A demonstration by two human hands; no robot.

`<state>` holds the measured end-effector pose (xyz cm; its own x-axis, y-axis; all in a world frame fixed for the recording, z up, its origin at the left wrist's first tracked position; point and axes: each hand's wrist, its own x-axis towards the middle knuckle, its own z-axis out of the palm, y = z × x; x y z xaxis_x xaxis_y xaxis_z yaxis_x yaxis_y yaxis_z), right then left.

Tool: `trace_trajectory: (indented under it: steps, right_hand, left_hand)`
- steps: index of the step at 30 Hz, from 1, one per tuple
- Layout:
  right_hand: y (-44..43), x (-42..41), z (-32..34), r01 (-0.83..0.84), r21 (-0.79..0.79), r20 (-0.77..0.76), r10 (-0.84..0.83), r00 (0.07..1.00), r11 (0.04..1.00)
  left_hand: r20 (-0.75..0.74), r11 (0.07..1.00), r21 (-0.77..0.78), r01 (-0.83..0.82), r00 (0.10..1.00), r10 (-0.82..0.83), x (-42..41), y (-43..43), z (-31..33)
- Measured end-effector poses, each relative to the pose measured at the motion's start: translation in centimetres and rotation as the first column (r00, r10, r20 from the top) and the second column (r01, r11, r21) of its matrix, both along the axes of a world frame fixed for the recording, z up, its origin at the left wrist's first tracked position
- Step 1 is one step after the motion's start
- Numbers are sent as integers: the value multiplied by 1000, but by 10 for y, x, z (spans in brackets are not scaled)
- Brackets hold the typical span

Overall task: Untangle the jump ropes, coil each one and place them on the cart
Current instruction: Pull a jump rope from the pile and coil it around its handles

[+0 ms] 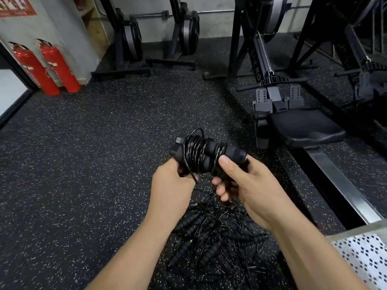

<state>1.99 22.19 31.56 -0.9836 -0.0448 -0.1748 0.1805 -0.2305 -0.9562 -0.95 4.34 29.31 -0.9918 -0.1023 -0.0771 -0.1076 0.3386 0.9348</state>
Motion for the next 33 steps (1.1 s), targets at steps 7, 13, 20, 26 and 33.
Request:
trace_trajectory:
  steps: [7, 13, 20, 26, 33]
  right_hand:
    - [-19, 2, -17, 171, -188, -20, -178, 984, 967]
    - [-20, 4, -20, 196, -87, -54, -201, 978, 977]
    - [-13, -4, -9, 71, 120, -90, -60, 994, 990]
    - [-1, -4, -8, 56, 37, -52, -54, 997, 998]
    - [-5, -1, -7, 30, 68, -78, -25, 997, 997]
  left_hand:
    - [88, 946, 324, 30, 994, -61, 5, 15, -4]
    - [266, 911, 395, 120, 934, -238, 0, 14, -14]
    - [100, 982, 186, 12, 995, -31, 5, 9, 0]
    - [4, 929, 349, -124, 991, 131, 5, 5, 11]
    - [90, 743, 640, -196, 979, 181, 4, 5, 19]
